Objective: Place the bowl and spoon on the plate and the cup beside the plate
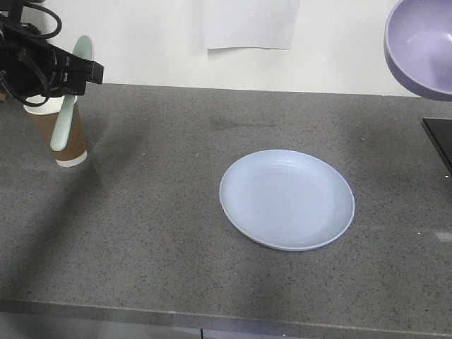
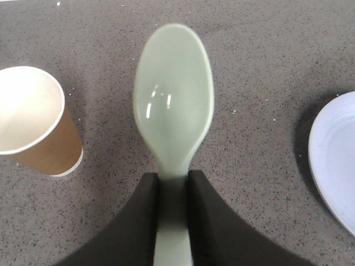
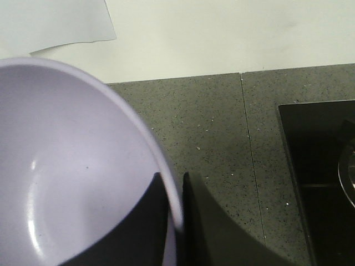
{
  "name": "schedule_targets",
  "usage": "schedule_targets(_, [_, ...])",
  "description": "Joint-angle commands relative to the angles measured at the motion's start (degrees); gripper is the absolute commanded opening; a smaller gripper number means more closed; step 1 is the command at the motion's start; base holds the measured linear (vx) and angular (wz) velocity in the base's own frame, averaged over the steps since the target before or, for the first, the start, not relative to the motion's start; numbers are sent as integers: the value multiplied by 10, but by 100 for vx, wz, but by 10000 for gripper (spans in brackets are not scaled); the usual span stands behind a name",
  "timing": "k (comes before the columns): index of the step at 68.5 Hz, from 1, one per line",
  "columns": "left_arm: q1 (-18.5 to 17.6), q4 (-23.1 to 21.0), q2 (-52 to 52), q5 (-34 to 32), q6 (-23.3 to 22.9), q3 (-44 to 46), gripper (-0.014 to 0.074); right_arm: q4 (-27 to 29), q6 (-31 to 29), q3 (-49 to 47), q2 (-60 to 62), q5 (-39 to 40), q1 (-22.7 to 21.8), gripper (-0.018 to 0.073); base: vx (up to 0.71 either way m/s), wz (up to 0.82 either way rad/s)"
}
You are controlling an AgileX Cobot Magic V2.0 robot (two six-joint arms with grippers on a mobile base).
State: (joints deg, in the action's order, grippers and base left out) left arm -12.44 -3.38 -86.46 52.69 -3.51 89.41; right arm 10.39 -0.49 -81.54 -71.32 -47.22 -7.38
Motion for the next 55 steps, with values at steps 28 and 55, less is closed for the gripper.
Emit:
schedule_targets(28, [-3,-4,18,-32,0,15,-6,5,-4,-18,13,42,-3,-6,5,0])
schedule_targets(55, [-3,-4,18,-32,0,15,-6,5,-4,-18,13,39,-3,-6,5,0])
